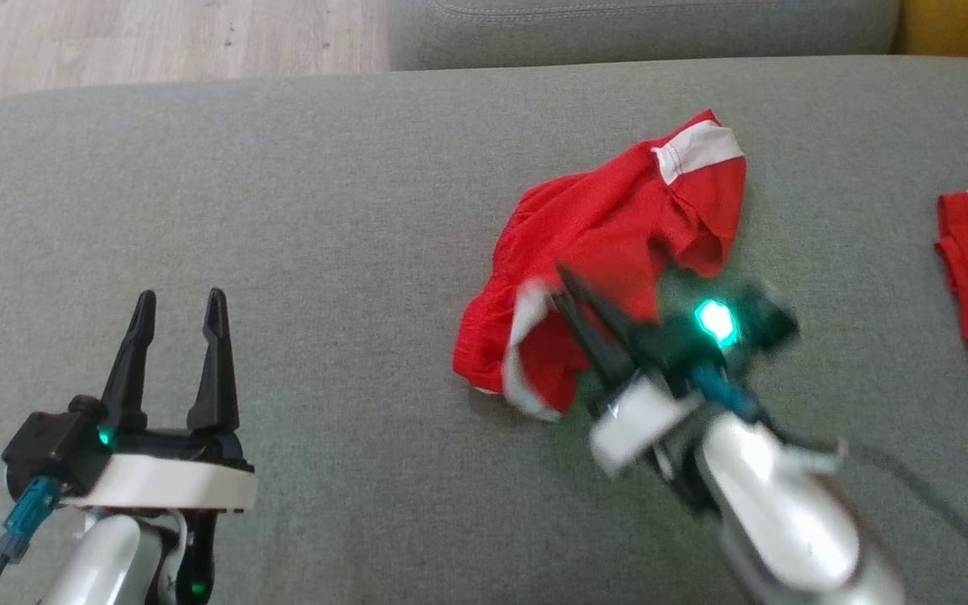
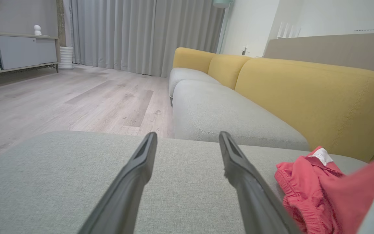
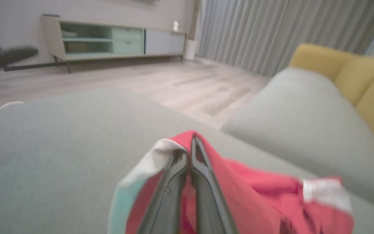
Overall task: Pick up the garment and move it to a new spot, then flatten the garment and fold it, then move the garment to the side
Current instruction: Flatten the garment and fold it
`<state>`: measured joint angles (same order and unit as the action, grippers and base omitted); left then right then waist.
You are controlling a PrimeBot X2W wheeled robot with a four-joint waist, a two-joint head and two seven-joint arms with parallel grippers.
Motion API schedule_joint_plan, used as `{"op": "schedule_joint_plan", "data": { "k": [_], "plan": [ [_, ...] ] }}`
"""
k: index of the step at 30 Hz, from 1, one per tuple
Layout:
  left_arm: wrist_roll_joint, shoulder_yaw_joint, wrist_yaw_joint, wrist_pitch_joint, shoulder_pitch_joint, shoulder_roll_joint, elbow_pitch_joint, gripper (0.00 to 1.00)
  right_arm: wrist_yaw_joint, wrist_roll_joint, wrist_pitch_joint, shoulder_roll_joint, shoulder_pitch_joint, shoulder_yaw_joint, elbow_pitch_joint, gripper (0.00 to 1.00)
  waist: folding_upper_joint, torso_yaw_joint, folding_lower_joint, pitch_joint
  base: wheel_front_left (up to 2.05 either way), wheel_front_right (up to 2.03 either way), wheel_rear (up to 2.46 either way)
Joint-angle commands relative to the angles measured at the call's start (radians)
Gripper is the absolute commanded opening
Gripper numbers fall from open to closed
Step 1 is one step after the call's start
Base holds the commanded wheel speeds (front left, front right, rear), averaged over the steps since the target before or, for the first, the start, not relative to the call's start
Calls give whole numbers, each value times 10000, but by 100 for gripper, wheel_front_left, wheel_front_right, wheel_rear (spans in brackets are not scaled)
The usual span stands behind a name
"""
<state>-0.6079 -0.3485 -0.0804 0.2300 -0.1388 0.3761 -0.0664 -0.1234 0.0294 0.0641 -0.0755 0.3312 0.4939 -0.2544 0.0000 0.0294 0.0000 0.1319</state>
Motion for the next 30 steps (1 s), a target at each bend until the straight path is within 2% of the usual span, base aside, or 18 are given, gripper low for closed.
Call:
{"op": "schedule_joint_plan", "data": {
  "k": [1, 4, 7, 10, 13, 17, 25, 30],
  "plan": [
    [-50, 469, -58, 88, -472, 318, 283, 100, -73, 47, -12, 49, 1055, 313, 574, 0, 0, -32, 0, 15, 0, 0, 0],
    [-50, 482, -63, 101, -522, 322, 287, 100, -73, -158, 80, -147, 2678, 1096, 745, 0, 0, -67, 0, 55, 0, 0, 0],
    [-40, 451, -54, 113, -575, 296, 276, 100, -73, -474, 594, -248, 4451, 1817, 418, 0, 0, -41, 0, 59, 0, 0, 0],
    [-32, 379, -41, 124, -576, 238, 264, 100, -73, -706, 1256, -258, 5710, 2021, 25, 0, 0, 61, 0, -15, 0, 0, 0],
    [-42, 365, -38, 136, -543, 228, 264, 100, -73, -865, 1632, -379, 6205, 1918, -125, 0, 0, 137, 0, -70, 0, 0, 0],
    [-46, 384, -37, 161, -463, 243, 273, 100, -73, -971, 1831, -1102, 5657, 1783, -123, 0, 0, 181, 0, -120, 0, 0, 0],
    [-63, 371, -17, 201, -367, 190, 213, 100, -73, -1397, 1900, -3265, 2694, 1367, -610, 0, 0, 210, 0, -138, 0, 0, 0],
    [-91, 450, -47, 210, -319, 261, 236, 100, -73, -1486, 1475, -3594, 1631, 493, -1447, 0, 0, 86, 0, -100, 0, 0, 0]
  ]
}}
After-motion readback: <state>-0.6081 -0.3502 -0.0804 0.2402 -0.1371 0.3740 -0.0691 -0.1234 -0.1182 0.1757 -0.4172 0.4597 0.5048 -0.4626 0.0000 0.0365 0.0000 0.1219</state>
